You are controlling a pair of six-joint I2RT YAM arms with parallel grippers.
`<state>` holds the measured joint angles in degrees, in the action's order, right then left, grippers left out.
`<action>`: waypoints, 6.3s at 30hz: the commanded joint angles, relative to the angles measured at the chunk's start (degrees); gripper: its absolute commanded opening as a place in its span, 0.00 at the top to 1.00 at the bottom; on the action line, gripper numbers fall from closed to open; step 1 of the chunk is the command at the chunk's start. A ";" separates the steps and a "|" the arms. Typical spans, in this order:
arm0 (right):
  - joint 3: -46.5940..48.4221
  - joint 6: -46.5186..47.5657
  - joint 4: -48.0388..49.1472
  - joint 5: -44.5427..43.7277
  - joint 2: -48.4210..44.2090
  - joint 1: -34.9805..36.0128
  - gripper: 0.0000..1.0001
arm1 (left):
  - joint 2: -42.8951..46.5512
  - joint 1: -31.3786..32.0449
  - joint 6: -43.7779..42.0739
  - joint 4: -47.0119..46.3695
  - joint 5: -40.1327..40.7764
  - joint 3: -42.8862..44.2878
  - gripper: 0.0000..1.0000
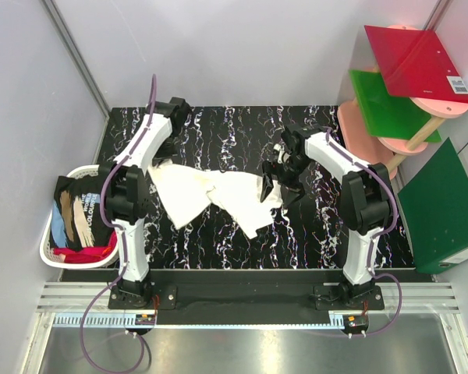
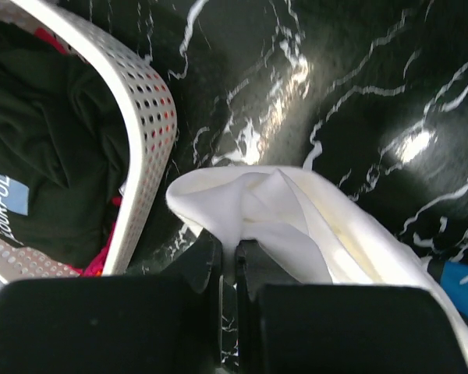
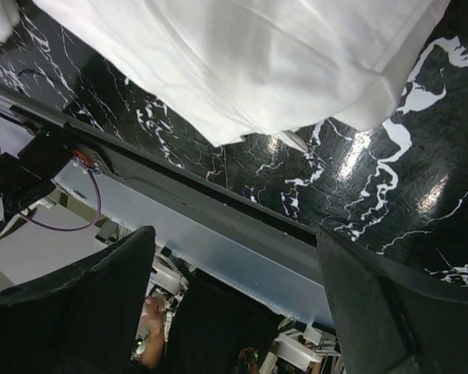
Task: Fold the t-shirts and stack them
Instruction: Flatten out the tshirt
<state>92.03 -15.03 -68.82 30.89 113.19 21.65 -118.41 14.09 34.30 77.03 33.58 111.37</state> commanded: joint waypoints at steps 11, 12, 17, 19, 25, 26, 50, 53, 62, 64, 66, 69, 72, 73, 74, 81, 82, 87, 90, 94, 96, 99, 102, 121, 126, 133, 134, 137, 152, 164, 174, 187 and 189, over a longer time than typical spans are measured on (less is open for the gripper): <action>-1.60 -4.48 11.59 -4.08 4.76 0.24 0.17 | -0.68 -1.69 -3.10 -0.13 0.52 7.11 1.00; -1.15 -5.53 13.95 -4.18 5.55 0.24 0.23 | -0.59 -1.69 -3.28 -0.30 0.43 6.76 1.00; 2.80 -7.47 17.49 -5.49 10.47 0.32 1.00 | 0.11 -1.69 -3.46 -0.13 0.17 6.40 1.00; 3.51 -7.91 17.49 -6.98 9.69 0.32 1.00 | 0.72 -1.69 -3.46 -0.13 0.17 6.14 1.00; 5.00 -6.95 17.75 -16.99 -0.93 0.41 1.00 | 4.23 -1.69 -2.49 -0.13 1.92 3.86 1.00; 5.09 -6.68 17.75 -20.58 -2.52 0.32 1.00 | 5.02 -1.69 -1.97 0.04 2.53 3.77 1.00; 30.03 2.11 32.78 -71.39 14.49 -0.03 1.00 | -7.79 -4.42 -1.78 1.19 4.04 20.46 0.96; 35.05 1.23 32.61 -74.84 16.71 -0.38 0.92 | -8.33 -4.94 -0.38 2.15 3.33 20.99 0.22; 22.28 2.46 34.18 -66.24 2.32 -1.52 0.00 | 8.17 -4.60 1.21 -3.11 0.71 4.13 0.01; 16.81 2.72 36.12 -60.01 -3.37 -1.44 0.00 | 10.56 -3.72 -0.11 -5.84 -1.84 -0.79 0.01; 9.51 2.02 36.12 -52.57 -6.56 -1.61 0.00 | 12.50 -2.40 0.15 -6.02 -3.08 -4.56 0.01; 2.64 0.61 32.80 -45.44 -10.00 -1.78 0.00 | 13.47 0.23 1.63 -6.11 -4.22 -9.57 0.01; 1.05 0.35 27.01 -40.41 -8.25 -1.87 0.00 | 13.29 2.87 2.35 -6.46 -5.81 -13.01 0.01; 0.61 0.00 26.46 -39.17 -7.03 -2.05 0.00 | 12.60 3.92 2.17 -6.37 -5.90 -13.37 0.01; -0.52 -0.18 26.37 -37.07 -6.58 -2.22 0.01 | 12.24 4.28 1.82 -6.46 -5.81 -13.46 0.01; 0.87 -4.83 26.28 -33.53 0.35 -3.54 0.05 | 11.09 4.63 0.32 -6.11 -6.25 -12.93 0.01; 2.18 -5.18 26.28 -33.53 1.15 -3.63 0.06 | 11.10 4.63 0.06 -6.02 -6.08 -13.02 0.01; 6.93 -6.24 26.45 -32.92 6.24 -3.72 0.10 | 11.53 4.63 -0.55 -6.11 -5.28 -14.16 0.01; 9.22 -6.77 27.51 -32.31 8.01 -3.72 0.16 | 11.53 4.63 -0.82 -5.93 -5.02 -14.25 0.01; 12.29 -6.86 28.04 -29.50 8.72 -3.72 0.27 | 11.36 4.63 -1.26 -5.93 -4.14 -14.34 0.01; 12.74 -7.47 28.56 -28.79 9.15 -3.72 0.37 | 11.18 4.63 -1.26 -6.02 -4.05 -14.52 0.01; 13.09 -6.95 29.00 -27.47 10.29 -3.81 0.70 | 10.57 4.63 -1.52 -6.11 -3.79 -14.25 0.01; 13.35 -7.30 29.00 -26.59 10.39 -3.72 1.00 | 9.87 4.63 -1.78 -5.93 -3.35 -13.64 0.01; 19.76 -5.36 33.39 -36.08 1.25 -3.81 1.00 | 5.74 4.63 -2.23 -6.02 -4.58 -7.58 0.01; 23.19 -5.71 35.24 -37.31 3.70 -3.72 1.00 | 3.37 4.55 -1.87 -6.02 -4.05 -4.16 0.01; 30.04 -5.45 39.11 -40.74 9.93 -3.72 1.00 | -2.26 4.55 -0.39 -6.72 -8.09 7.01 0.01; 32.40 -5.36 39.11 -40.74 10.82 -3.63 1.00 | -3.83 4.55 -0.20 -6.64 -9.40 7.71 0.01; 35.57 -6.06 39.20 -41.00 13.72 -4.07 1.00 | -6.56 4.55 1.37 -6.46 -9.94 8.51 0.01; 44.10 -8.70 39.11 -36.79 21.37 -9.87 1.00 | -10.97 -6.34 2.17 -6.55 0.17 17.74 0.01; 52.29 -12.22 40.60 -31.69 29.02 -14.26 1.00 | -15.18 -10.04 1.11 -8.13 -10.19 19.59 0.01; 50.09 -13.19 41.13 -28.35 29.46 -15.93 1.00 | -18.25 -9.96 2.26 -13.49 -18.11 15.89 0.02; 46.14 -13.10 41.22 -26.33 28.67 -17.61 1.00 | -25.29 -10.92 1.99 -15.77 -18.91 23.10 0.58; 45.52 -13.19 41.31 -25.80 28.58 -17.69 1.00 | -24.85 -11.36 2.61 -15.95 -18.73 23.27 0.91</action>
<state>138.17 -27.79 -29.61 3.81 143.55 4.49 -143.57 3.95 36.38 62.83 14.94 131.11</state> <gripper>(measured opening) 0.019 0.332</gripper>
